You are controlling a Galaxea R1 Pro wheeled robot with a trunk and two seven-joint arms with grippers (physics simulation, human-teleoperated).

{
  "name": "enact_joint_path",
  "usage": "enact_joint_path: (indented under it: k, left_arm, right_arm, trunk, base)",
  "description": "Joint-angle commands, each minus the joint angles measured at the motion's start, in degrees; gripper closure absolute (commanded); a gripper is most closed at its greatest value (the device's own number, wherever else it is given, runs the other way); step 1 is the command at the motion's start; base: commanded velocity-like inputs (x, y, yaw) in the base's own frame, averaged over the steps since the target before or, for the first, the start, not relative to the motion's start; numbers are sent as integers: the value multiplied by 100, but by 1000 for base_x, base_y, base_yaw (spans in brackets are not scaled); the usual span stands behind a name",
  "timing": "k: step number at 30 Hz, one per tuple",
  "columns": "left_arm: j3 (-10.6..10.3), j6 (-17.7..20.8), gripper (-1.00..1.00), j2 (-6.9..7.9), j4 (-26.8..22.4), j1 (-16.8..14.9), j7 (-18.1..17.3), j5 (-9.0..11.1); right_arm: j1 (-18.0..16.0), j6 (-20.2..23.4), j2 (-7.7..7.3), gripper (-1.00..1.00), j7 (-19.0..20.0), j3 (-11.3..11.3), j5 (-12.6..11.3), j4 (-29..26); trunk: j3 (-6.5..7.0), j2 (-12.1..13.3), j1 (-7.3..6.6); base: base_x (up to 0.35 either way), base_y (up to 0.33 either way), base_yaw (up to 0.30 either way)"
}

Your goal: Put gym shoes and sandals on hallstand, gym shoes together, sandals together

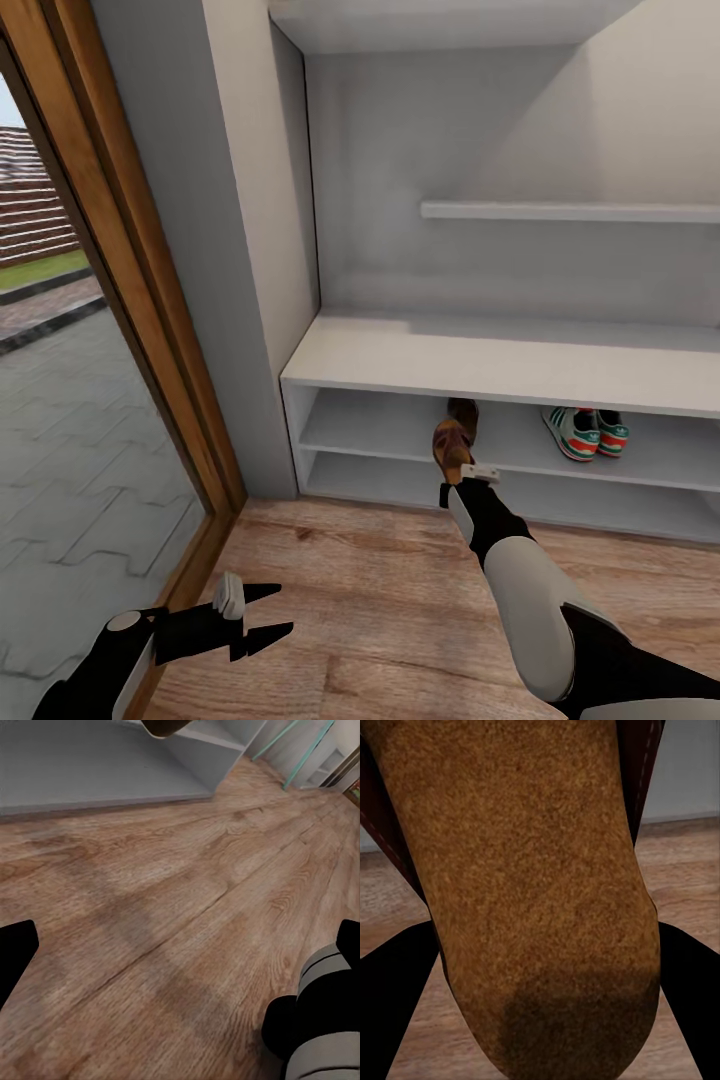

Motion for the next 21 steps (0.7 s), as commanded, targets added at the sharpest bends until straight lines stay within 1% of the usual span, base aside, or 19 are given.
enact_joint_path:
  k: [1, 9, 16, 21]
  left_arm:
    - [9, 32, -100, -5, -3, -3, -25, -10]
    - [3, 32, -100, -10, -3, -2, -26, -10]
    - [-5, 32, -100, -14, -3, -4, -26, -9]
    - [-21, 32, -100, -27, -3, -4, -26, -10]
  right_arm:
    - [-4, 33, 7, 100, 10, -34, 59, -9]
    - [-4, 18, 7, 100, 10, -40, 59, 35]
    - [-4, 26, 7, 100, 11, -40, 59, 40]
    - [-4, 26, 7, 100, 11, -40, 59, 40]
  trunk:
    - [-5, -2, -1]
    - [-5, -2, -1]
    - [-5, -2, -1]
    - [-5, -2, -1]
  base:
    - [84, 6, 0]
    - [251, 115, 0]
    - [64, 34, 0]
    - [211, 77, 0]
